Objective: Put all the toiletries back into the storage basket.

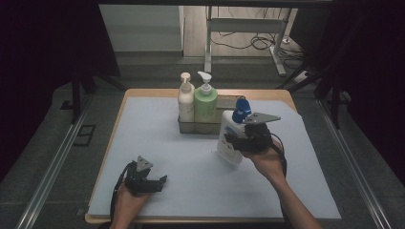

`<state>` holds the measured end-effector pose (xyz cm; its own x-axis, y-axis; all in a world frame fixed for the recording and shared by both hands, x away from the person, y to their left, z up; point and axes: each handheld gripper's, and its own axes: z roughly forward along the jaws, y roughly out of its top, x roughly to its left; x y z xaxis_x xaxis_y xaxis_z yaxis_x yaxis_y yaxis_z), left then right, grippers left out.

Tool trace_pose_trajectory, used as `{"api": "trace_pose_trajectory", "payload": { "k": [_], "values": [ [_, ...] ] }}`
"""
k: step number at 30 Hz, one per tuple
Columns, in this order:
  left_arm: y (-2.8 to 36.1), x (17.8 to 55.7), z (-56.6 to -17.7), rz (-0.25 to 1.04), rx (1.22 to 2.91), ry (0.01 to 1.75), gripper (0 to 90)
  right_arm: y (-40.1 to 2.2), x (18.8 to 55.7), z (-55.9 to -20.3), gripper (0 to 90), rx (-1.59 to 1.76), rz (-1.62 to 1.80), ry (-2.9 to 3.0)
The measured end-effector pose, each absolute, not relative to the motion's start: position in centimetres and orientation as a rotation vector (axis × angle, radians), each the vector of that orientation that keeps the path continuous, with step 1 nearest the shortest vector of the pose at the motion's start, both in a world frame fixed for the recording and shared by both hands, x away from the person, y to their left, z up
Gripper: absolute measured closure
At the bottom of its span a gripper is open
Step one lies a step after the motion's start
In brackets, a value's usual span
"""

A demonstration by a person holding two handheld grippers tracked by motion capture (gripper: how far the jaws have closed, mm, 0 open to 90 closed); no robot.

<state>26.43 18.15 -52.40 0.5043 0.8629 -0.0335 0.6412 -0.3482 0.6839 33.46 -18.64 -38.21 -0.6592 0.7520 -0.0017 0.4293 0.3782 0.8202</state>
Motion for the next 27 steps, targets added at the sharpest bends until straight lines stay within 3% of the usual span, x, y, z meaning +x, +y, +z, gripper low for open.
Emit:
{"api": "trace_pose_trajectory", "payload": {
  "k": [27],
  "values": [
    [18.2,26.4,-52.4,0.445,2.104,1.226,12.0,-20.1,36.0,-34.3,40.7,1.101,1.188,2.168]
  ]
}}
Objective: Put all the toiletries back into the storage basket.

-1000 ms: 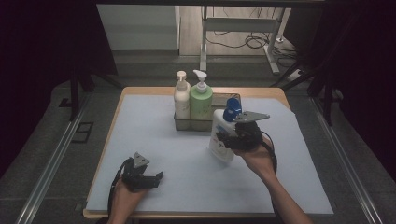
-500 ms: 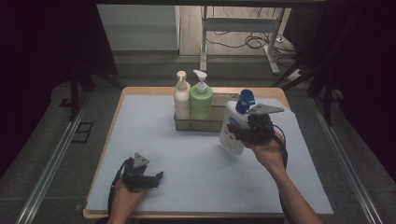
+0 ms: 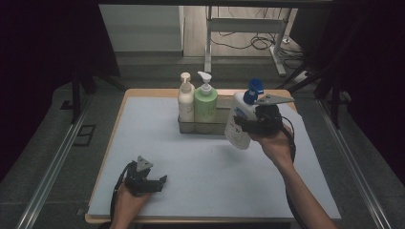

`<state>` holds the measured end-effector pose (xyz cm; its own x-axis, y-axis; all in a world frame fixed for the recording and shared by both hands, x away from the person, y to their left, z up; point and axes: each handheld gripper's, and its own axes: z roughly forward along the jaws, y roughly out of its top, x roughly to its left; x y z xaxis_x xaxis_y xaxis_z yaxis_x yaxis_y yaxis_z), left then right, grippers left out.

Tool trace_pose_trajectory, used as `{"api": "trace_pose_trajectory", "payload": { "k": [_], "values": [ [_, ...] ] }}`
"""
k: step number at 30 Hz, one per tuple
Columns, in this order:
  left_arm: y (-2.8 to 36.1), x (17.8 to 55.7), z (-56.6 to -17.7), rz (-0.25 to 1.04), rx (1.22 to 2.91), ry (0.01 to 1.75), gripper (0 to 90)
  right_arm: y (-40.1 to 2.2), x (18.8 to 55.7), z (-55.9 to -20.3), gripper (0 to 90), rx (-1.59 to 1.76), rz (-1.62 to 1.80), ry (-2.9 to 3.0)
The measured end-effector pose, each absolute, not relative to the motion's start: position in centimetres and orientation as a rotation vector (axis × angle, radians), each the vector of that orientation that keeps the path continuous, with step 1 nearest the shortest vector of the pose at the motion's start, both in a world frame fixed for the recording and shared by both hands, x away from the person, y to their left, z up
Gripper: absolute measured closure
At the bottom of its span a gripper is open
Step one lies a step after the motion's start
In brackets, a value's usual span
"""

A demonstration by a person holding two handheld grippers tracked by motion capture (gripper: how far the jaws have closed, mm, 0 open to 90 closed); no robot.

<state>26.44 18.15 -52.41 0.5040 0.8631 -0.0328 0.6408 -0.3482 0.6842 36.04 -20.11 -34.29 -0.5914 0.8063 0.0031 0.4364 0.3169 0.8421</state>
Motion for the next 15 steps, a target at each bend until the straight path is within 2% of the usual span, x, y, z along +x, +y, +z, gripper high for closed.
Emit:
{"api": "trace_pose_trajectory", "payload": {
  "k": [15],
  "values": [
    [18.2,26.4,-52.4,0.445,2.105,1.225,12.0,-19.4,38.4,-33.3,40.7,1.118,1.157,2.132]
  ]
}}
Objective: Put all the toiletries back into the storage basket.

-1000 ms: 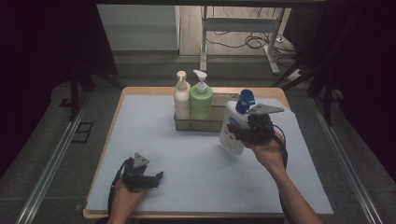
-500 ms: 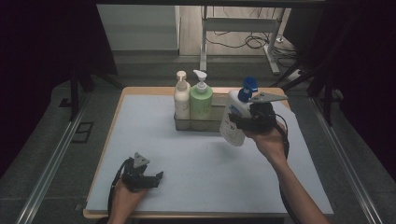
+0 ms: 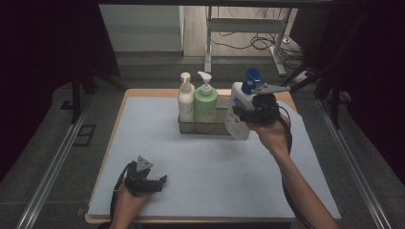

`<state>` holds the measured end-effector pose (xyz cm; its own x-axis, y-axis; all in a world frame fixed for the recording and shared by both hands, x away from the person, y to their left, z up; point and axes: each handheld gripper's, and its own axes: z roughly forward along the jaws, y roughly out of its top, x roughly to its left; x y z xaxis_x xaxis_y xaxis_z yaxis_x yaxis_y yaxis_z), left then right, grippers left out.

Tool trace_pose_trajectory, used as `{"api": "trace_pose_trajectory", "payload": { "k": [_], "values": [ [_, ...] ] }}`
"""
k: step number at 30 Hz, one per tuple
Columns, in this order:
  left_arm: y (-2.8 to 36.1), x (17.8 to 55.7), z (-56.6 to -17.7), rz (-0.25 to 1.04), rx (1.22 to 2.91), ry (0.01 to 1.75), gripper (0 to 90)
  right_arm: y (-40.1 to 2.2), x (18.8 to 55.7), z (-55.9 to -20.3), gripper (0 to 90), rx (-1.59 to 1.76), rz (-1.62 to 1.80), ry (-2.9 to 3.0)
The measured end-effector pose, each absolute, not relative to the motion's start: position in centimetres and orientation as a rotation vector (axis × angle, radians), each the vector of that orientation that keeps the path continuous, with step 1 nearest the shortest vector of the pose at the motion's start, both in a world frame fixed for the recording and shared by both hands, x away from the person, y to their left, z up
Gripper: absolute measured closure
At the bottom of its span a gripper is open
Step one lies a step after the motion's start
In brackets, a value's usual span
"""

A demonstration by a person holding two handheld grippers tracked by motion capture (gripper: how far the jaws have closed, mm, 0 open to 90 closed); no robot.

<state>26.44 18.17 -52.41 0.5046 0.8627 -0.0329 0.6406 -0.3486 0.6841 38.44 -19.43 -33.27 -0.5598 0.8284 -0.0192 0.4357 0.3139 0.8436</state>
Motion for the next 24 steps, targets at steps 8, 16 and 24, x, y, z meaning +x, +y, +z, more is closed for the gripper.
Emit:
{"api": "trace_pose_trajectory", "payload": {
  "k": [8,16,24],
  "values": [
    [18.2,26.4,-52.4,0.445,2.109,1.223,12.0,-19.4,39.9,-33.2,40.8,1.140,1.148,2.119],
    [18.2,26.4,-52.4,0.445,2.109,1.224,12.0,-19.1,41.3,-33.3,40.8,1.150,1.143,2.103],
    [18.2,26.4,-52.4,0.446,2.109,1.224,12.0,-18.9,42.7,-33.3,40.8,1.175,1.134,2.086]
  ]
}}
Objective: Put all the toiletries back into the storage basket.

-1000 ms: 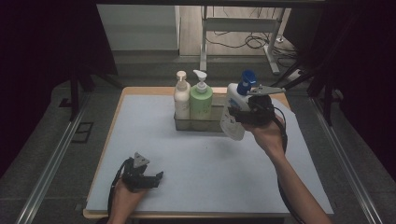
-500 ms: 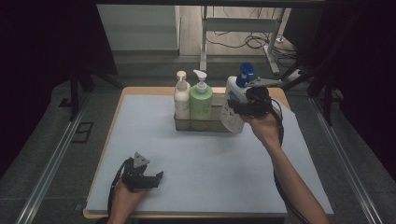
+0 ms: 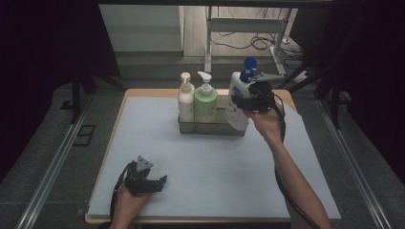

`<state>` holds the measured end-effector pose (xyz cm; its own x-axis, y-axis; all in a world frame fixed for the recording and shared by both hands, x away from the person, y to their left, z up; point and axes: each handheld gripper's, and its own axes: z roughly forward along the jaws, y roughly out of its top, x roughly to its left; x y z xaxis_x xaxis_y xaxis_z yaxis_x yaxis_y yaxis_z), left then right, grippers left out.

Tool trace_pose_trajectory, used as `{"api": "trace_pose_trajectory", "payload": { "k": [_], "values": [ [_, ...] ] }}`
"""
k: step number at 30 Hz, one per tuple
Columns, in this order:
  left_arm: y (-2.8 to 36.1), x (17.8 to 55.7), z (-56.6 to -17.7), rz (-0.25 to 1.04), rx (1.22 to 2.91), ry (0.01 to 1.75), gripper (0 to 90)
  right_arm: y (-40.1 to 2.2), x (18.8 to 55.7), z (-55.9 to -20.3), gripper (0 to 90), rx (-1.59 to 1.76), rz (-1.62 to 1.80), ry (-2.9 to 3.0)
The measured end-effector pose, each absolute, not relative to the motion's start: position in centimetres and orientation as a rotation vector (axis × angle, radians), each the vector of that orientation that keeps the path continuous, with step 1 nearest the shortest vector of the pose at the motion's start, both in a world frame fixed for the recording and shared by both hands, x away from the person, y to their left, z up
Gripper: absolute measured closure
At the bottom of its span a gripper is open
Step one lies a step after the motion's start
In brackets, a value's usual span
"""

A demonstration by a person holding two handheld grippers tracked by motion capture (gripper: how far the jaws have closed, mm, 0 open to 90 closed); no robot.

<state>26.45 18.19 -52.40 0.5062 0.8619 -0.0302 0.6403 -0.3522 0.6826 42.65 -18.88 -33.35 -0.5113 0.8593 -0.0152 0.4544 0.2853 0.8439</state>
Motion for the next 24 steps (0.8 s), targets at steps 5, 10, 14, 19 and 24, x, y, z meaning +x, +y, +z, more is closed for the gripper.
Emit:
{"api": "trace_pose_trajectory", "payload": {
  "k": [5,10,14,19,24],
  "values": [
    [18.2,26.4,-52.4,0.445,2.108,1.224,12.0,-18.5,43.5,-33.6,40.8,1.183,1.130,2.080],
    [18.2,26.4,-52.4,0.445,2.108,1.224,12.0,-18.4,44.2,-33.7,40.9,1.189,1.129,2.068],
    [18.2,26.4,-52.4,0.445,2.108,1.224,12.0,-18.3,44.8,-33.8,40.9,1.195,1.124,2.060],
    [18.2,26.4,-52.4,0.442,2.109,1.225,12.0,-18.1,45.5,-34.1,40.9,1.204,1.122,2.047],
    [18.2,26.4,-52.4,0.443,2.108,1.226,12.0,-17.9,46.0,-34.5,40.9,1.213,1.112,2.041]
  ]
}}
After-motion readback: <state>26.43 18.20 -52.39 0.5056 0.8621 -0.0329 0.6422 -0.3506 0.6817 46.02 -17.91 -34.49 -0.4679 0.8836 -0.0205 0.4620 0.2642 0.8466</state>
